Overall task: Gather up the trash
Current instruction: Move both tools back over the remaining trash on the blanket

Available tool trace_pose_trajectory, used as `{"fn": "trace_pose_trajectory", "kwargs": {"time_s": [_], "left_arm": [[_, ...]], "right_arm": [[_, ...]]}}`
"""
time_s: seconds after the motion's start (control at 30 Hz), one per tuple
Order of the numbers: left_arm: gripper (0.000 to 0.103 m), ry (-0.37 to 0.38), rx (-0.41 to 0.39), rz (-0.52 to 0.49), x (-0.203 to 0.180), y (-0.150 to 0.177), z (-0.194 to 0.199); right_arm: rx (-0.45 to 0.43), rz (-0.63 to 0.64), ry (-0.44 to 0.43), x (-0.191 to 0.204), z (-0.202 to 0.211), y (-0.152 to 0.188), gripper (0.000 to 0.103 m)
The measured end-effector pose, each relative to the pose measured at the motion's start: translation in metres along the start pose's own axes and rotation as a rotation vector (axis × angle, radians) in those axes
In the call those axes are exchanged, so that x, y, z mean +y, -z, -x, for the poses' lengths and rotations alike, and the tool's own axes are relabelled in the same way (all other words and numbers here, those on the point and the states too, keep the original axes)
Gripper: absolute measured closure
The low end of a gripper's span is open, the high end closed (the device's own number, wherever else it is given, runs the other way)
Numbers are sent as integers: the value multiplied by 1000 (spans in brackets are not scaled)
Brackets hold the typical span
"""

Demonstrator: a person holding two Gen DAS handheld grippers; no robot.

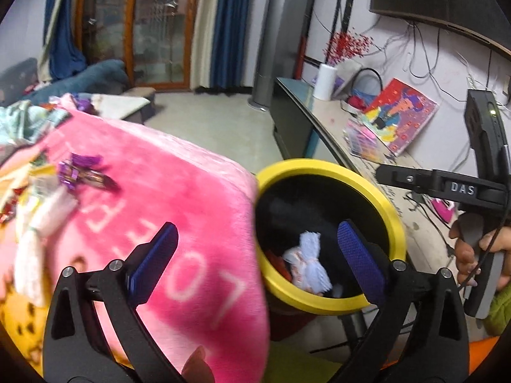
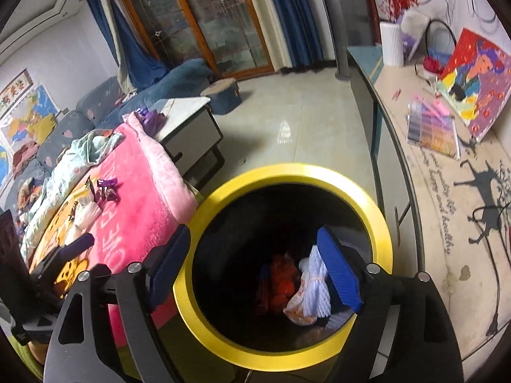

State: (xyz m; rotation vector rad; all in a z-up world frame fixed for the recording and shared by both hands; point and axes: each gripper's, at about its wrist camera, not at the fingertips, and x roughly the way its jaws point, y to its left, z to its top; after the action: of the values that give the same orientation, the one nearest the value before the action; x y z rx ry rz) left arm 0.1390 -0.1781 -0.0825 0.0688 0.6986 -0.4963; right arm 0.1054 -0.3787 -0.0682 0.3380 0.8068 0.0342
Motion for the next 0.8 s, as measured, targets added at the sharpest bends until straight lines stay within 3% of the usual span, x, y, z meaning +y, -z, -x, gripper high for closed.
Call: {"fn": "trace_pose_trajectory", "kwargs": {"time_s": [0.2,0.3,0.43,0.8], "left_arm": [[11,-66,-51,11,16,-4,19],[11,-99,-86,14,26,-5,31],[11,-130,-116,44,38,-6,43],[11,-211,-179,112,71,-4,72]], "right_arm": [[-63,36,1,22,11,-1,23],[-110,68,15,35,19,-2,16],[-162,104,20,53,28,0,15],[-165,213,-28,101,28,12,13]]}}
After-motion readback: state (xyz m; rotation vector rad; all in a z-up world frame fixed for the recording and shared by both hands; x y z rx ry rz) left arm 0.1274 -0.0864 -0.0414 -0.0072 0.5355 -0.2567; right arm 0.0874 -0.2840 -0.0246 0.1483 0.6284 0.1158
